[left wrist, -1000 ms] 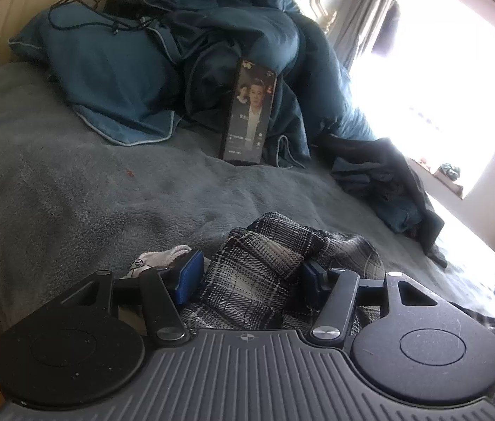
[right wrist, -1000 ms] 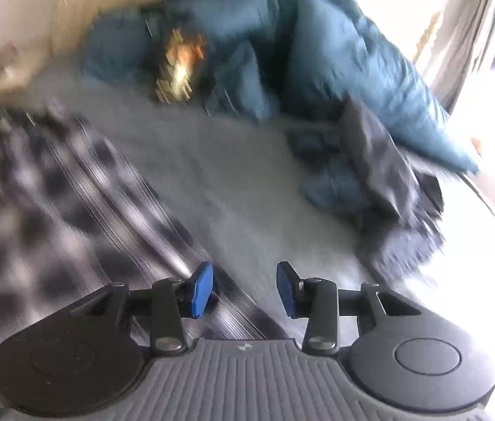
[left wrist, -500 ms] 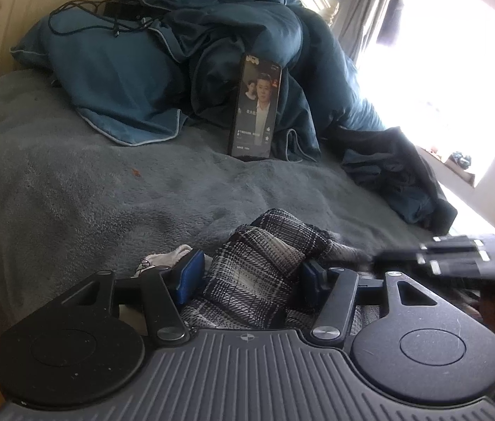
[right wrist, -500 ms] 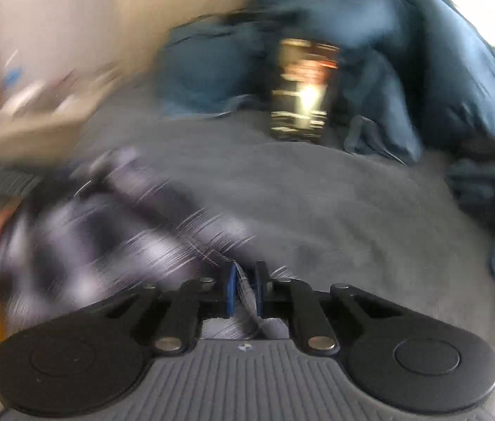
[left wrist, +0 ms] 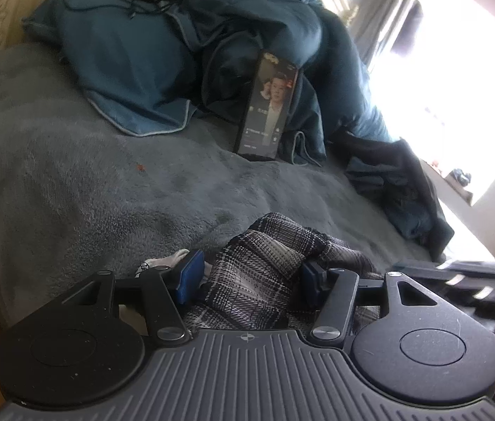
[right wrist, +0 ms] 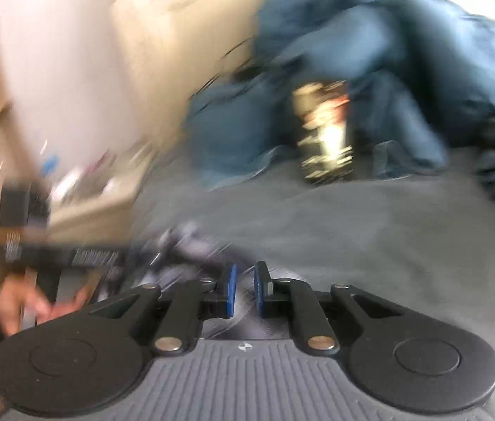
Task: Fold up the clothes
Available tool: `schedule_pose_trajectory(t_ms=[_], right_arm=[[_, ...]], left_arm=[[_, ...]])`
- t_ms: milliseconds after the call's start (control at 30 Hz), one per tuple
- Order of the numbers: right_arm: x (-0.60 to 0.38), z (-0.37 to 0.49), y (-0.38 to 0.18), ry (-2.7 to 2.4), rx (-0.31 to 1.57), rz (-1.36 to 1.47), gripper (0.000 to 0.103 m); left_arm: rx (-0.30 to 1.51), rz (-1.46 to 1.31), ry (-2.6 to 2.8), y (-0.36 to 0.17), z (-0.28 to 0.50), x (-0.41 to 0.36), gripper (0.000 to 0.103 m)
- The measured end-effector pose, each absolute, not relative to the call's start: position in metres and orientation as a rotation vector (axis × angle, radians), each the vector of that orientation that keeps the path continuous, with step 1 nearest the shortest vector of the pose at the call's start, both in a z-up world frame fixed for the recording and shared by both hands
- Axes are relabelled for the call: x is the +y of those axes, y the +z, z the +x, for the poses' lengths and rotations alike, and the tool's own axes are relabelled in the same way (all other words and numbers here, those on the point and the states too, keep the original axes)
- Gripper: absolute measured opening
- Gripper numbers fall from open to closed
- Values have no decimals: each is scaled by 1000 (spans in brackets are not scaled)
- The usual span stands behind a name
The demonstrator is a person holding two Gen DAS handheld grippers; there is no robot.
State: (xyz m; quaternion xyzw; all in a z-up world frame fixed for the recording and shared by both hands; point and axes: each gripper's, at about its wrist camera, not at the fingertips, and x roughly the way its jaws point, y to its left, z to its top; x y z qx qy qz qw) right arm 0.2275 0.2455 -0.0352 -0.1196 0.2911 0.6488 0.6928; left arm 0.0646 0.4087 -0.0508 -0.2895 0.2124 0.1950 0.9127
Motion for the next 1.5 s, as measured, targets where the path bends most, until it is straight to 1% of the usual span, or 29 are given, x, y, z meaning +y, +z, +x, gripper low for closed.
schedule_pose_trajectory(t_ms=[33,100,133,233,300,333,500,567,633,733,833,933,1167,1267,1300,1367,1433,1500], right_arm=[[256,223,-41,1446,661,-290,12],[273,229,-57,1382,739,-221,12],[279,238,-65,1336,786,-158,8],[271,277,-86,1137,980,113,9],[250,301,-90,1047,1054,268,10],[231,304,-82,1034,1040,300,13],[117,295,-25,1050,929,398,17],[67,283,-3,1037,894,403,22],[18,266,12,1001,862,391,23],[-43,234,19,918,834,377,23],[-87,213,14,831,833,400,23],[-111,209,2,774,846,458,23],[-128,222,-15,734,861,493,23],[-130,231,-22,738,880,524,23],[-130,233,-24,740,886,528,23],[-131,235,-26,746,893,530,28],[-132,235,-28,755,897,527,32],[-133,234,-29,764,894,520,33]], left_arm=[[439,-599,402,-51,65,409,58],[442,-591,401,-52,65,408,58],[443,-587,401,-53,65,408,58],[442,-595,391,-53,64,411,58],[440,-612,381,-54,63,413,58],[440,-619,375,-54,63,415,58],[436,-603,329,-49,58,418,59],[427,-568,315,-43,54,417,60],[426,-562,305,-39,50,417,60],[430,-575,298,-32,45,421,60],[438,-623,283,-27,44,429,61],[479,-711,267,-28,49,442,61],[570,-1133,189,-49,60,485,61],[577,-1321,165,-61,61,498,61],[580,-1331,170,-60,61,497,61],[588,-1342,178,-59,59,495,64],[633,-1224,186,-47,62,488,67],[680,-1072,205,-34,66,479,67]])
